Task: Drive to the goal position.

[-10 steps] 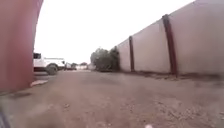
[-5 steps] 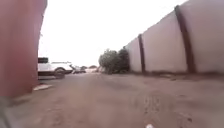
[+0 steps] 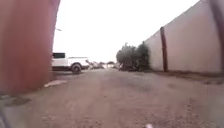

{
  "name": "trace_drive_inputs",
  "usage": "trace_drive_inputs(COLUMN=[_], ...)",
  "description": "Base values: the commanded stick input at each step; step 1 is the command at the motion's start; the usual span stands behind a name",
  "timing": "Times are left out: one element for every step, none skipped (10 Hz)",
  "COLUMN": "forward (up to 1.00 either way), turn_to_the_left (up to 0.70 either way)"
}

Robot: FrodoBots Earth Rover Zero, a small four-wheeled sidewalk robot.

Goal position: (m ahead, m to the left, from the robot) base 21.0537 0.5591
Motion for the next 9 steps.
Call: trace_drive_inputs(forward=[1.0, 1.0, 1.0, 1.0, 1.0, 1.0, 1.0, 1.0, 1.0], turn_to_the_left=[0.0, 0.0, 0.0, 0.0, 0.0, 0.0, 0.0, 0.0, 0.0])
